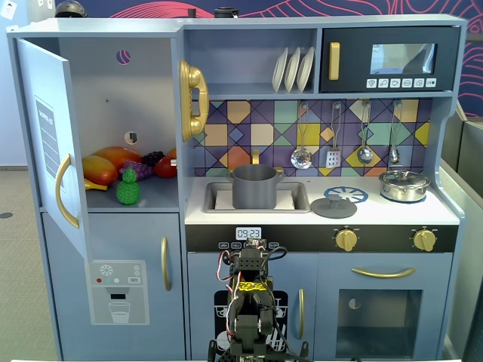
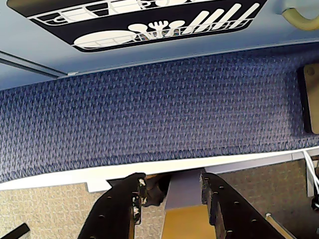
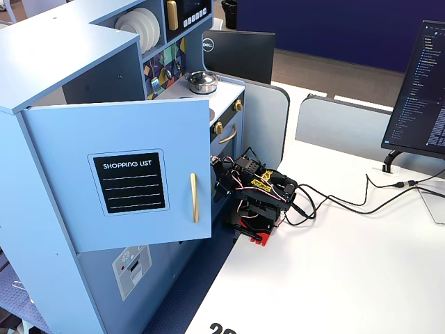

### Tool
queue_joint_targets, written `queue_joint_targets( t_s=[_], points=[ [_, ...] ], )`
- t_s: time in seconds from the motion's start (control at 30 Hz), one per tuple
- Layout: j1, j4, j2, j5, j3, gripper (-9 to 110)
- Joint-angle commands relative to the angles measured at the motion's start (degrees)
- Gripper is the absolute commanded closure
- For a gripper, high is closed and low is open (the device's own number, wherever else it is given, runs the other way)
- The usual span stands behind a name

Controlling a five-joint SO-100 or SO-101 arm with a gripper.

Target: Pick up the green pineapple from the left cabinet and place it in the gray recipient

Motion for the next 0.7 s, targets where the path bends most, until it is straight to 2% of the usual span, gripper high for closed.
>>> queue_joint_targets(
  t_s=[0.0, 0.3, 0.43, 0.5, 0.67],
  points=[
    [2.37, 10.02, -0.26, 0.97, 0.09, 101],
    [1.85, 10.02, -0.26, 0.44, 0.09, 101],
    [-2.99, 6.68, -0.26, 0.88, -0.62, 101],
    [-8.70, 0.88, -0.35, 0.44, -2.55, 101],
    [-32.26, -15.38, -0.18, 2.11, -16.44, 102]
  ],
)
